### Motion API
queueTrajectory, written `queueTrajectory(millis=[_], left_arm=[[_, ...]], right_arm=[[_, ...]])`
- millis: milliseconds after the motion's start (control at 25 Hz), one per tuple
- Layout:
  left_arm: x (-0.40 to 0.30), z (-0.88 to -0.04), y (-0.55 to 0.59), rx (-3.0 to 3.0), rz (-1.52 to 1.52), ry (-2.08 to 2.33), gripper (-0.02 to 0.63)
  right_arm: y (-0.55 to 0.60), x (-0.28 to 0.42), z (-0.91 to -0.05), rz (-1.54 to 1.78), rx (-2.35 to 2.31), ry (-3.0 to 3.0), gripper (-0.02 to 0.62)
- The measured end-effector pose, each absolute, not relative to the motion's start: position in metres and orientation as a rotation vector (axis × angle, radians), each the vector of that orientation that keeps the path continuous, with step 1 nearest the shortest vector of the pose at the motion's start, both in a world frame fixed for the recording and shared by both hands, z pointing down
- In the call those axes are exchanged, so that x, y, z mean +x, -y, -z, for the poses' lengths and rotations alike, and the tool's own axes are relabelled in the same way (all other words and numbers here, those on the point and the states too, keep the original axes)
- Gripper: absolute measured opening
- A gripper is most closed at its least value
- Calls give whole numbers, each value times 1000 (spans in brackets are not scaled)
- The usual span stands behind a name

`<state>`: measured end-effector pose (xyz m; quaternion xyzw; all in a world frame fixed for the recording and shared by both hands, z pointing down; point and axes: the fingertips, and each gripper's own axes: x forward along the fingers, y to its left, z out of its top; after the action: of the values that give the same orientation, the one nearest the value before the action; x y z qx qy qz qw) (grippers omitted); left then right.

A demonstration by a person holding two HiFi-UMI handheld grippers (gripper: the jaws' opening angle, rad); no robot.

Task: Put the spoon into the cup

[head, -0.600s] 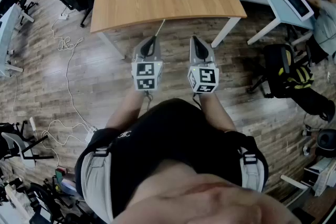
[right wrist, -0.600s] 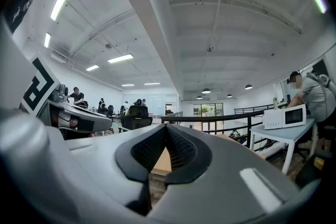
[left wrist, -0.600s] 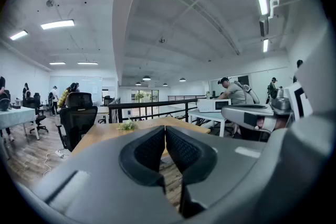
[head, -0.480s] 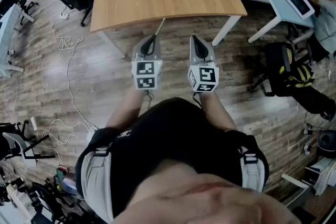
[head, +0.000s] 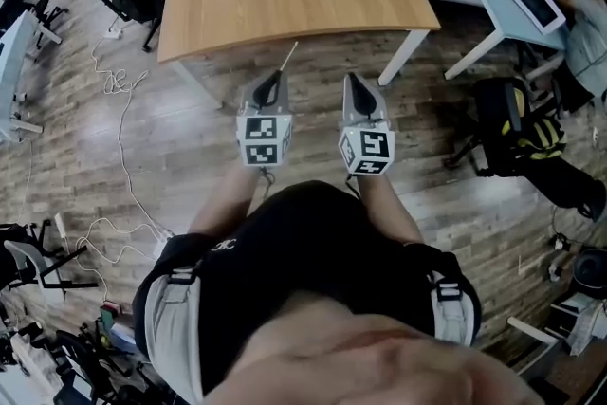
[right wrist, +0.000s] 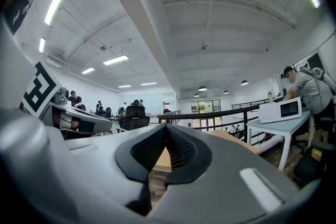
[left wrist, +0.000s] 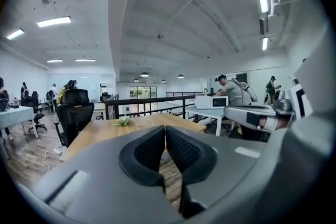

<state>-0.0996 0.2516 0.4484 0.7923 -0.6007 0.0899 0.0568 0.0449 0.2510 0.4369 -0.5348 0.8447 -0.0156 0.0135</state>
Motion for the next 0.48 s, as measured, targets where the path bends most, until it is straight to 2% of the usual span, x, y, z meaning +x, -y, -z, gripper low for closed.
queueTrajectory(millis=[480], left_arm=[[-74,-443,-263,2348,-233,1905,17]], right_arm=[[-250,63,-441,56,-1537,-2701,0]])
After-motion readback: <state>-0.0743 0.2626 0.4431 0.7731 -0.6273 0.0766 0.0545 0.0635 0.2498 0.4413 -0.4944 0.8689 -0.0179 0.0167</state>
